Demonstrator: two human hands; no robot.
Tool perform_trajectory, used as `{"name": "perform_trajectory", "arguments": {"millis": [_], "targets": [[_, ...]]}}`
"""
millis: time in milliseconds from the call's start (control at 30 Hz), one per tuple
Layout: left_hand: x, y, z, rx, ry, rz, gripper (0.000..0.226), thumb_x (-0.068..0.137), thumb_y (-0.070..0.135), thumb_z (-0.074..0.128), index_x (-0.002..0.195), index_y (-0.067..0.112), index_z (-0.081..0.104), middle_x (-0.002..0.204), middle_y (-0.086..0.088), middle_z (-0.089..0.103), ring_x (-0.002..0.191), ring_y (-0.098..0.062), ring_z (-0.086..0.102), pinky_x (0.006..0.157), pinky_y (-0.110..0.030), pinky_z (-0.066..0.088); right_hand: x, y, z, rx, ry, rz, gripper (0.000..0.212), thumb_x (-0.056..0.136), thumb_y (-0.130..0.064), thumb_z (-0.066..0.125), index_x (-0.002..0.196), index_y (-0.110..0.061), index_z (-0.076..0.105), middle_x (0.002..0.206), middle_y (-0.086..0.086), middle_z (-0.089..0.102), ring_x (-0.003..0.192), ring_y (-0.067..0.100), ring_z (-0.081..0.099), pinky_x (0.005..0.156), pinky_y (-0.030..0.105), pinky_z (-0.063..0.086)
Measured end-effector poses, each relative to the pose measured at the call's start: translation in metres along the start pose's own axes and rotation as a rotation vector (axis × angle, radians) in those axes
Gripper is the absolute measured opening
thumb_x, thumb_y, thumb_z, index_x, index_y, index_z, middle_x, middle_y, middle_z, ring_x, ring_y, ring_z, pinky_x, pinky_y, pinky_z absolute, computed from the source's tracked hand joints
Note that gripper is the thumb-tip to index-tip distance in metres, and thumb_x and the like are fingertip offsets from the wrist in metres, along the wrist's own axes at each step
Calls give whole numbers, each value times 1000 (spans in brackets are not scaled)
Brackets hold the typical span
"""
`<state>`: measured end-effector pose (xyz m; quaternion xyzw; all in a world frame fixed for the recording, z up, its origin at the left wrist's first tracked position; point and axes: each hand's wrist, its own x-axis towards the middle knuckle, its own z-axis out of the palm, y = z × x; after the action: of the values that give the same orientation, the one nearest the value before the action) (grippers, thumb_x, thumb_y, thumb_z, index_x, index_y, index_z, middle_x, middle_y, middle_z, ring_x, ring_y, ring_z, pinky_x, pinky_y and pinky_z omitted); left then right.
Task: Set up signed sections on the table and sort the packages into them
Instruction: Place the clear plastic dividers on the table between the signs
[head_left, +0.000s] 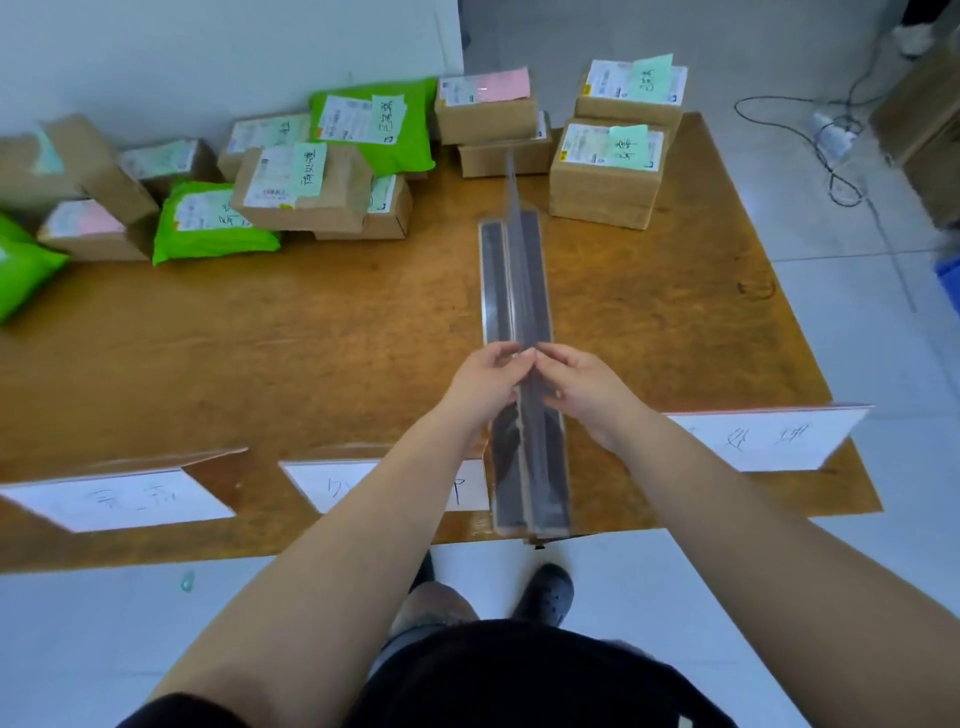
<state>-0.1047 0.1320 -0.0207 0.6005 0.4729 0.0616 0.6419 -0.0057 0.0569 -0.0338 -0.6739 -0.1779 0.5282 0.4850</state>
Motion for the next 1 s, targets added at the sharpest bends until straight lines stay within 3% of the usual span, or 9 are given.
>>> {"name": "perform_trajectory", "arguments": {"millis": [167,267,400,567,733,833,900,1000], "targets": [[3,-3,0,-92,-1,-51,40,89,29,59,127,20,50,120,-1,58,106,-12,57,92,-29,49,0,3,-6,76,-39,20,51,92,-31,54,139,-19,38,137,2,48,125,17,45,104,38,37],[3,-4,1,-168,8,-81,38,88,28,60,125,22,51,116,4,57,97,-4,56,86,-23,47,-3,7,-7,59,-40,22,49,91,-31,55,138,-21,41,138,-1,46,124,14,43,104,39,37],[3,-5,-1,-239,-14,-108,40,89,25,60,128,24,51,123,6,55,101,-4,55,77,-16,48,-7,15,-11,-31,38,9,47,91,-28,56,136,-20,44,138,-1,47,125,16,44,105,40,38],[2,-5,-3,-309,-34,-152,41,88,25,61,128,27,51,129,2,55,96,-4,55,69,-15,49,-6,9,-8,-65,-6,-47,60,85,-36,63,139,-22,40,140,-3,45,127,13,43,107,39,37],[3,-5,-11,-359,-78,-201,41,88,21,61,128,24,52,104,7,66,91,-6,63,76,-25,52,-6,3,-5,-129,-13,-52,53,88,-29,60,137,-18,43,135,-1,51,121,13,48,101,33,41],[1,-6,-15,-411,-82,-195,34,89,19,60,122,19,56,100,4,70,93,-11,67,82,-29,54,-11,1,-6,-154,-15,-20,47,91,-28,57,134,-15,47,125,-3,54,117,14,51,97,32,43],[0,-3,-14,-290,2,-122,22,92,17,55,114,15,60,88,2,71,82,-10,69,75,-29,57,-15,-3,-6,-182,11,-25,35,93,-25,54,124,-11,55,108,-3,58,106,14,55,89,29,46],[1,7,-8,403,171,149,25,95,11,42,78,5,59,77,-14,62,72,-25,62,71,-36,55,-14,-14,-2,-456,117,-142,21,92,-14,49,83,-2,64,76,8,58,75,20,57,70,32,50]]}}
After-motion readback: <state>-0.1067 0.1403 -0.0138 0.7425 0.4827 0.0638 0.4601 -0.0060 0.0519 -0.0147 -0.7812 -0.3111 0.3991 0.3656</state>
